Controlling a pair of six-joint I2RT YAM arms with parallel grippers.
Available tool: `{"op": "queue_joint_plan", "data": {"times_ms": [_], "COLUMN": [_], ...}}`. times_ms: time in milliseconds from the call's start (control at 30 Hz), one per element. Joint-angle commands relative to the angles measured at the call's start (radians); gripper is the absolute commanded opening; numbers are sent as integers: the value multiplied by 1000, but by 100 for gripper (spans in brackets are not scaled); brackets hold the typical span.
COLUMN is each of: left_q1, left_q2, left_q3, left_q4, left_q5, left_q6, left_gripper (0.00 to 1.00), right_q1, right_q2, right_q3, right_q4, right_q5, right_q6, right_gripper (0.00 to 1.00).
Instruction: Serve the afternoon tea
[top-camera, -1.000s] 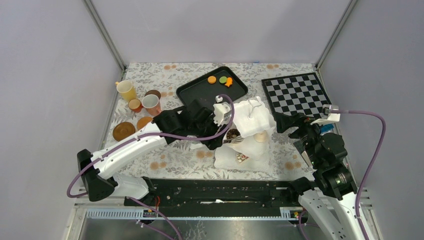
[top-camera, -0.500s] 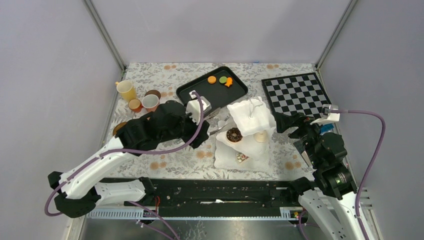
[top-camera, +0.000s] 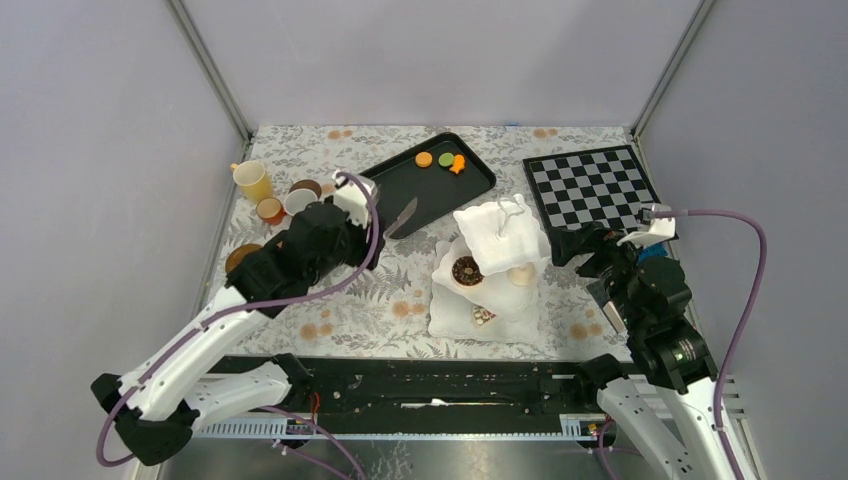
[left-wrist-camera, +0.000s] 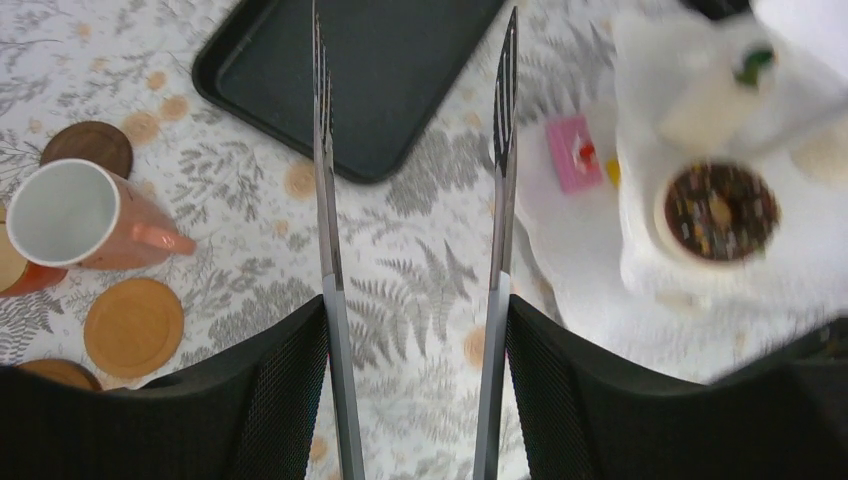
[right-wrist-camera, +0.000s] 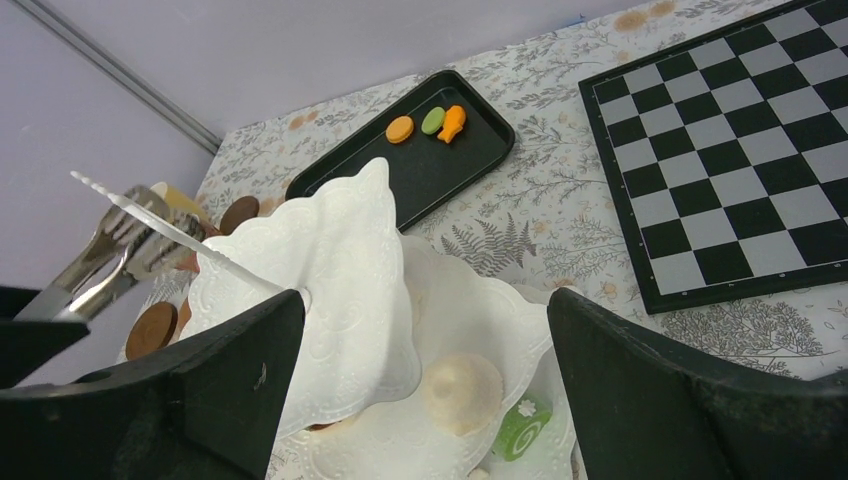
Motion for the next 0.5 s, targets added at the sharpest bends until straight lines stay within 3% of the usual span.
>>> {"op": "queue_joint_plan", "data": {"times_ms": [0, 100, 267, 467], "left_q1": [113, 223, 290, 354], "left_q2": [137, 294, 608, 937], "left_q3": [28, 89, 260, 504], "left_q4": [320, 432, 503, 453], "left_q5": [-23, 101, 188, 273], "left_q6": [-116, -191, -179, -179], "left_gripper": [64, 63, 64, 63], "right_q1": [5, 5, 5, 5], "right_q2": [24, 26, 39, 64], "right_q3": [47, 39, 39, 26], "right_q4": [-28, -44, -56, -25], "right_q5": [12, 43, 121, 170], "right_q6": [12, 42, 71, 84], "right_gripper": [98, 98, 98, 98]}}
